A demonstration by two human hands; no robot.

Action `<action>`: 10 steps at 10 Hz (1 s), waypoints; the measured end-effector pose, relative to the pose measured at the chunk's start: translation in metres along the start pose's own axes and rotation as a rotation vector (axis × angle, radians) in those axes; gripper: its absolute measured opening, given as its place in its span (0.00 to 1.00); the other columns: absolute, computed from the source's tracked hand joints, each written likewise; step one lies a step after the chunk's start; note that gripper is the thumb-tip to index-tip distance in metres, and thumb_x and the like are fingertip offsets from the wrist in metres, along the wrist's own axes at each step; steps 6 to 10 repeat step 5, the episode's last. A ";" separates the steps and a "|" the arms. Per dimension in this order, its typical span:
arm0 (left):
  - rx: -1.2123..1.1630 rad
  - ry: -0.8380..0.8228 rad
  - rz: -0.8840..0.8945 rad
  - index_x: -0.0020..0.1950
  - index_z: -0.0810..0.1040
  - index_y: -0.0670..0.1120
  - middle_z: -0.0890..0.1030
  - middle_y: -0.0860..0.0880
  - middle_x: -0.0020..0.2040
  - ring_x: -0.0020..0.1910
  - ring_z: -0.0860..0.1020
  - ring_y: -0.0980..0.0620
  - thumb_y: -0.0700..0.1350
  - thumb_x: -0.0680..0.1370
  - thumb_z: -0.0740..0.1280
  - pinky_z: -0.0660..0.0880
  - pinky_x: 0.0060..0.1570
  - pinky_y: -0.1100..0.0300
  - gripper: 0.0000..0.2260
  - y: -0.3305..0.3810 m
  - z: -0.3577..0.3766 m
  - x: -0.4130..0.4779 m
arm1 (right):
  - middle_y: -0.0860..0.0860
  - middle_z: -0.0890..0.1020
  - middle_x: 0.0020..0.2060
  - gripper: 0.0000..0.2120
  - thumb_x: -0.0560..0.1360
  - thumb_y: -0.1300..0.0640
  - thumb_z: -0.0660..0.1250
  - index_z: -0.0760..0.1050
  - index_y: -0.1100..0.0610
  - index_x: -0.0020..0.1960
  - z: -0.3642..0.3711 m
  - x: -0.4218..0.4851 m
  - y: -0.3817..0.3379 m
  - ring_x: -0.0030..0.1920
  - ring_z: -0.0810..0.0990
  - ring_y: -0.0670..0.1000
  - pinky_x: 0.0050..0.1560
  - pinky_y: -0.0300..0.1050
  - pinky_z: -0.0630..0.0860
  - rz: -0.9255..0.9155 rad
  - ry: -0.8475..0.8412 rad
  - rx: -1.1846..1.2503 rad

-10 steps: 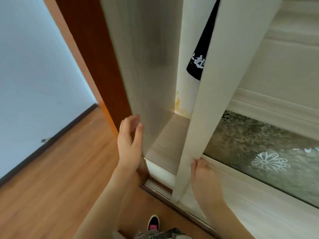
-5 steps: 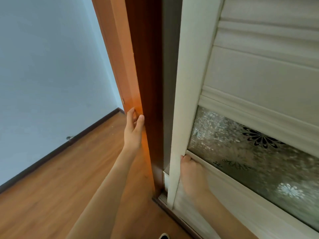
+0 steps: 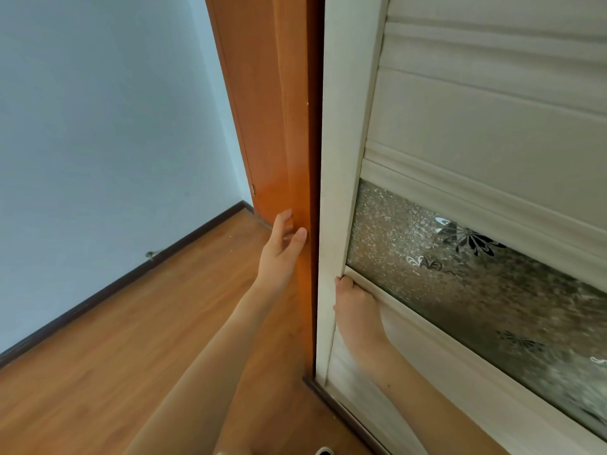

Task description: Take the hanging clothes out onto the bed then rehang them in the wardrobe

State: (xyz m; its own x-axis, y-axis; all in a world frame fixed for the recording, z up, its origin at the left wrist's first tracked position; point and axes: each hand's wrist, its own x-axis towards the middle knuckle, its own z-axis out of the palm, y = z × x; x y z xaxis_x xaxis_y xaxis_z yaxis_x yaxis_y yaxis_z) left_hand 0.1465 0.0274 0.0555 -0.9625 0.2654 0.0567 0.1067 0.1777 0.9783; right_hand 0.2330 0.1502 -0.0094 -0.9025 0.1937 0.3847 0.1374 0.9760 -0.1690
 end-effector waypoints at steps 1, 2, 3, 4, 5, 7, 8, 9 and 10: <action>-0.005 -0.003 -0.022 0.74 0.61 0.57 0.71 0.54 0.70 0.66 0.72 0.55 0.55 0.81 0.59 0.73 0.59 0.64 0.22 0.001 0.000 0.000 | 0.52 0.78 0.21 0.14 0.60 0.61 0.82 0.76 0.59 0.33 0.003 0.004 -0.004 0.20 0.78 0.47 0.18 0.36 0.71 0.008 -0.007 0.009; -0.011 -0.014 -0.025 0.73 0.61 0.58 0.71 0.53 0.71 0.66 0.72 0.52 0.56 0.81 0.59 0.73 0.65 0.54 0.21 0.000 -0.001 0.000 | 0.52 0.79 0.23 0.12 0.63 0.60 0.80 0.77 0.60 0.35 0.003 0.002 -0.004 0.20 0.78 0.48 0.18 0.38 0.73 -0.004 -0.028 0.016; -0.001 -0.021 -0.034 0.74 0.61 0.58 0.71 0.52 0.70 0.67 0.72 0.51 0.55 0.81 0.59 0.72 0.67 0.48 0.22 0.004 -0.001 -0.003 | 0.54 0.81 0.29 0.10 0.77 0.55 0.67 0.77 0.60 0.42 -0.001 -0.002 0.000 0.27 0.82 0.51 0.25 0.42 0.78 0.067 -0.109 0.140; 0.007 -0.045 -0.020 0.74 0.61 0.57 0.71 0.52 0.70 0.67 0.72 0.52 0.55 0.81 0.59 0.71 0.68 0.48 0.21 0.007 -0.003 -0.007 | 0.53 0.82 0.37 0.19 0.82 0.48 0.51 0.76 0.58 0.48 -0.025 -0.006 0.001 0.38 0.83 0.50 0.38 0.46 0.80 0.224 -0.219 0.576; 0.071 0.059 0.013 0.72 0.66 0.55 0.75 0.54 0.65 0.61 0.75 0.57 0.54 0.81 0.59 0.73 0.65 0.52 0.18 0.014 -0.007 -0.017 | 0.47 0.82 0.38 0.14 0.82 0.49 0.53 0.76 0.53 0.48 -0.061 -0.012 0.005 0.42 0.82 0.42 0.43 0.40 0.79 0.254 -0.188 0.833; 0.071 0.059 0.013 0.72 0.66 0.55 0.75 0.54 0.65 0.61 0.75 0.57 0.54 0.81 0.59 0.73 0.65 0.52 0.18 0.014 -0.007 -0.017 | 0.47 0.82 0.38 0.14 0.82 0.49 0.53 0.76 0.53 0.48 -0.061 -0.012 0.005 0.42 0.82 0.42 0.43 0.40 0.79 0.254 -0.188 0.833; 0.071 0.059 0.013 0.72 0.66 0.55 0.75 0.54 0.65 0.61 0.75 0.57 0.54 0.81 0.59 0.73 0.65 0.52 0.18 0.014 -0.007 -0.017 | 0.47 0.82 0.38 0.14 0.82 0.49 0.53 0.76 0.53 0.48 -0.061 -0.012 0.005 0.42 0.82 0.42 0.43 0.40 0.79 0.254 -0.188 0.833; 0.071 0.059 0.013 0.72 0.66 0.55 0.75 0.54 0.65 0.61 0.75 0.57 0.54 0.81 0.59 0.73 0.65 0.52 0.18 0.014 -0.007 -0.017 | 0.47 0.82 0.38 0.14 0.82 0.49 0.53 0.76 0.53 0.48 -0.061 -0.012 0.005 0.42 0.82 0.42 0.43 0.40 0.79 0.254 -0.188 0.833; 0.071 0.059 0.013 0.72 0.66 0.55 0.75 0.54 0.65 0.61 0.75 0.57 0.54 0.81 0.59 0.73 0.65 0.52 0.18 0.014 -0.007 -0.017 | 0.47 0.82 0.38 0.14 0.82 0.49 0.53 0.76 0.53 0.48 -0.061 -0.012 0.005 0.42 0.82 0.42 0.43 0.40 0.79 0.254 -0.188 0.833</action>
